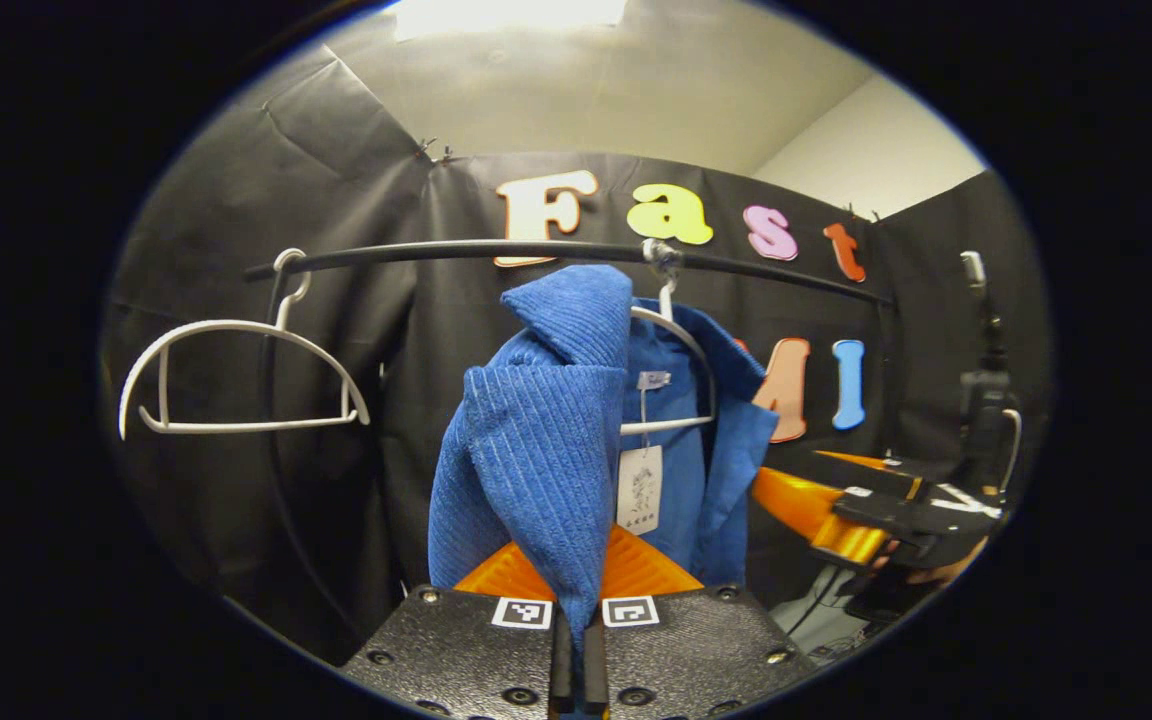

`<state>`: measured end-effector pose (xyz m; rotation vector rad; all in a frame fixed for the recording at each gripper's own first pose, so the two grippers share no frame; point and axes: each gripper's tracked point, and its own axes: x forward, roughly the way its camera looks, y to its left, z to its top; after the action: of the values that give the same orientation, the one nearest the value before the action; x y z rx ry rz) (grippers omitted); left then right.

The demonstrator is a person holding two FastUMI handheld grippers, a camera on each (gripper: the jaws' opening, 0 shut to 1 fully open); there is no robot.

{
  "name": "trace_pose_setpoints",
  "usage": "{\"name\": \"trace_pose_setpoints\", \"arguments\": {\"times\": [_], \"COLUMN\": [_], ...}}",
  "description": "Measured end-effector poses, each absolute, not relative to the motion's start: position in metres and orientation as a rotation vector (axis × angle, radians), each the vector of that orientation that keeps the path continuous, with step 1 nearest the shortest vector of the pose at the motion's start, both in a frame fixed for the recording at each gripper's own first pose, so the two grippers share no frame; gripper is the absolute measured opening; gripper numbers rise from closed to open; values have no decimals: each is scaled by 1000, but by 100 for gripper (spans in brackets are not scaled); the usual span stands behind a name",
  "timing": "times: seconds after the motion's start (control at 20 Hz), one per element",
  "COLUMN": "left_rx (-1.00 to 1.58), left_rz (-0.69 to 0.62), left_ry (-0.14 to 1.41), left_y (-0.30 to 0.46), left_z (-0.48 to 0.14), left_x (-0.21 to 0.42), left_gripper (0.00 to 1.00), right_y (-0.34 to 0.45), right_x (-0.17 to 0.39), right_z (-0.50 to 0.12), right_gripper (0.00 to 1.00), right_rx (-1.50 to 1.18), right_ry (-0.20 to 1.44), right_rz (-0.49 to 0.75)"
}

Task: Grasp the clothes on the hanger with both hands and then place them into the laundry hamper below.

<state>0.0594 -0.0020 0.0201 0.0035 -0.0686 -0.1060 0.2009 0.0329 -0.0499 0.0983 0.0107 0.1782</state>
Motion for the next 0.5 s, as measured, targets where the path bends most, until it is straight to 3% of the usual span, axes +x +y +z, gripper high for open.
{"name": "trace_pose_setpoints", "arguments": {"times": [0.2, 0.25, 0.4, 0.5], "left_rx": [-12, -20, -29, -26], "left_rz": [-164, -176, -200, -214], "left_ry": [-101, -92, -91, -96], "left_y": [3, 6, 16, 26], "left_z": [40, 41, 52, 58], "left_x": [44, 41, 30, 24], "left_gripper": [4, 4, 5, 5], "right_y": [38, 35, 23, 24], "right_x": [244, 257, 295, 309], "right_z": [-43, -41, -44, -55], "right_gripper": [99, 93, 75, 40], "right_rx": [100, 109, 163, 215], "right_ry": [10, 13, 56, 109], "right_rz": [166, 143, 94, 115]}}
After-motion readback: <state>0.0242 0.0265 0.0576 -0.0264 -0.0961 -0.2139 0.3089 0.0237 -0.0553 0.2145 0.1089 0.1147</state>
